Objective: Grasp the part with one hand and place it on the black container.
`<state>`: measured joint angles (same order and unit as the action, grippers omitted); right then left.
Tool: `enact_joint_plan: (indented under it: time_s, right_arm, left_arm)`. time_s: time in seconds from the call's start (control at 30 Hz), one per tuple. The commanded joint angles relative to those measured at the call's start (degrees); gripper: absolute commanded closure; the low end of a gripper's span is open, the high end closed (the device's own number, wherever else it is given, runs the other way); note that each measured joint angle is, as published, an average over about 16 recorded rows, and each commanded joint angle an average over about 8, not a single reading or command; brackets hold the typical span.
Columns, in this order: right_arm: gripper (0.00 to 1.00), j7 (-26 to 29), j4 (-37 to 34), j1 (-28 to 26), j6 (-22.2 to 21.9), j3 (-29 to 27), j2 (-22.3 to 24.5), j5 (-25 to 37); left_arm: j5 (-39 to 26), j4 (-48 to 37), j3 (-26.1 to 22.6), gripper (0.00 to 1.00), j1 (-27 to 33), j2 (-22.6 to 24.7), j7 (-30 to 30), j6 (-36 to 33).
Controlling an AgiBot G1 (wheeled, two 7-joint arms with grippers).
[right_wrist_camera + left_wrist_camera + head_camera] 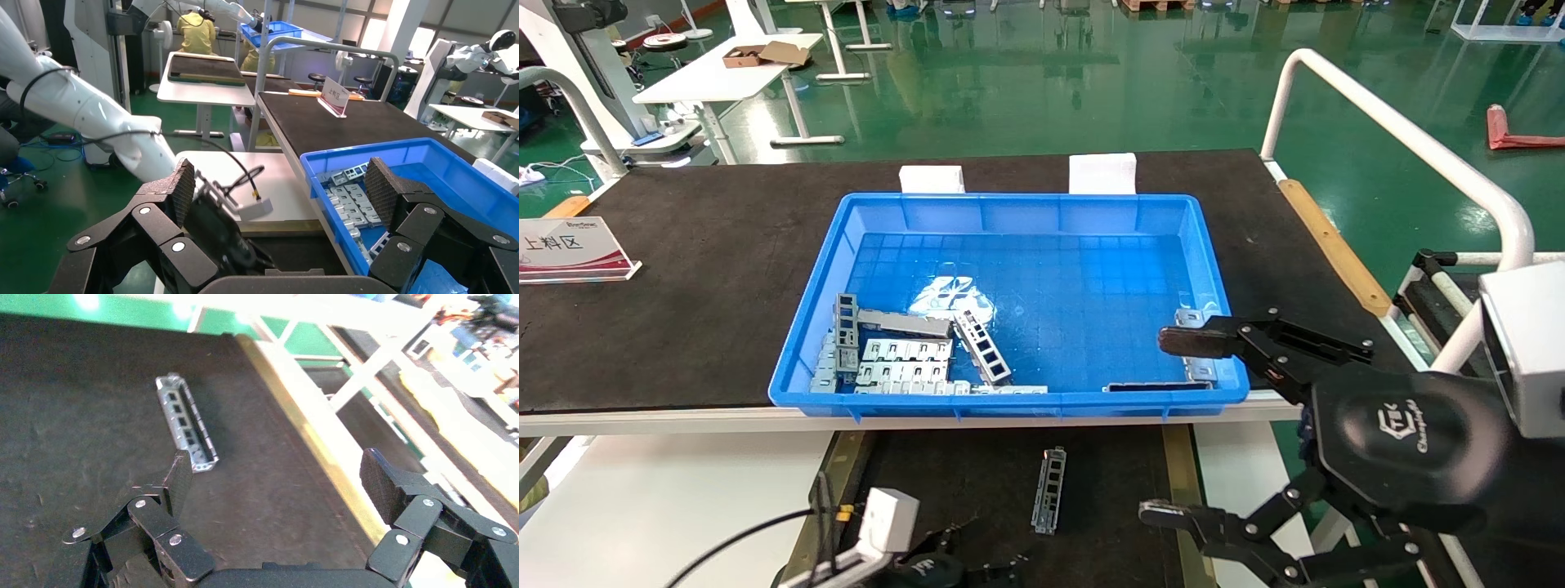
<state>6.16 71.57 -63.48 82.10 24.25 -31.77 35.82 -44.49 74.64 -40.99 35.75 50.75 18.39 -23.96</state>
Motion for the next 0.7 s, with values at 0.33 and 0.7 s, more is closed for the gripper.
enact_joint_plan:
  time_s: [0.33,0.7]
  right_arm:
    - [0.00,0.00,0.00,0.00,0.00,0.00,0.00,0.00]
    - [0.00,0.00,0.00,0.00,0.00,0.00,0.00,0.00]
  left_arm:
    - [3.36,2.79,2.56,0.00,-0.19,-6.69,0.85,-7.13]
    - [5.14,2.87,4.85,0.00,-0.43,-7.83,-0.84,-9.68]
